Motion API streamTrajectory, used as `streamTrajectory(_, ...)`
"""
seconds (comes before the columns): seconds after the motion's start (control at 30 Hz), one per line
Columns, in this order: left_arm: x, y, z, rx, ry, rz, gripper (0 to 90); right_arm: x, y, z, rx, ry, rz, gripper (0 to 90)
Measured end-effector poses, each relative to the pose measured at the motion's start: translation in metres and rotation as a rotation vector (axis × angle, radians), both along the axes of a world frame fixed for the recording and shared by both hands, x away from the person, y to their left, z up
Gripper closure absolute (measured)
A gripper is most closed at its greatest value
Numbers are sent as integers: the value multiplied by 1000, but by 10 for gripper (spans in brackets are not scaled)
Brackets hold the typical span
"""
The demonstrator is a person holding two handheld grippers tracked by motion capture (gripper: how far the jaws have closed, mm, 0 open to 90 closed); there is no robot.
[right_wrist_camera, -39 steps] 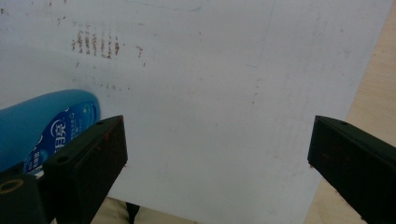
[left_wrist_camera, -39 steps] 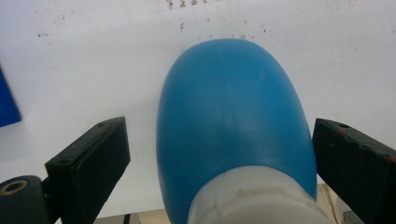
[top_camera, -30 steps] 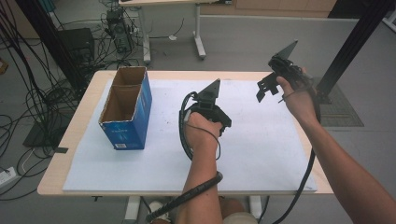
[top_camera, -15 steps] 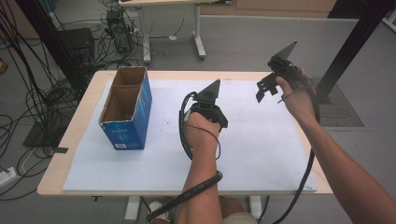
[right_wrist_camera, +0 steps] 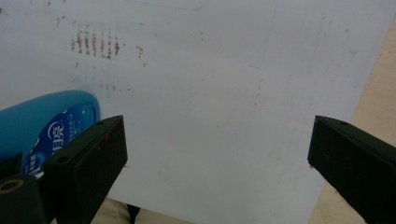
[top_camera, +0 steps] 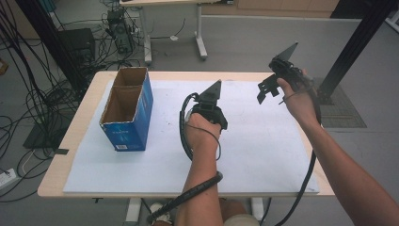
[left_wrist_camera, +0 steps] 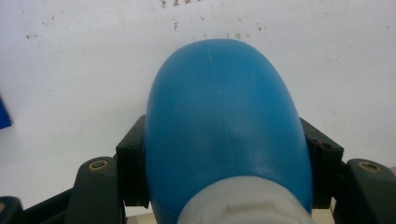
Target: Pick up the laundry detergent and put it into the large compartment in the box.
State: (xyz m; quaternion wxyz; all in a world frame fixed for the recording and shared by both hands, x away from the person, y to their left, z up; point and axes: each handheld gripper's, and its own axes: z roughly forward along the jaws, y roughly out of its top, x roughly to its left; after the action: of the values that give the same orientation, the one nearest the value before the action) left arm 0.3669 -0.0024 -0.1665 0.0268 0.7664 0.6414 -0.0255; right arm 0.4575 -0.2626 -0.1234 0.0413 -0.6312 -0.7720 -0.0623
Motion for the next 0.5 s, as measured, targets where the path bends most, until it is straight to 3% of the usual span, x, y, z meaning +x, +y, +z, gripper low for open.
streamTrajectory(0.5, 0, -5, 0, 11, 0, -26, 359, 1, 1, 3, -5, -1, -2, 45)
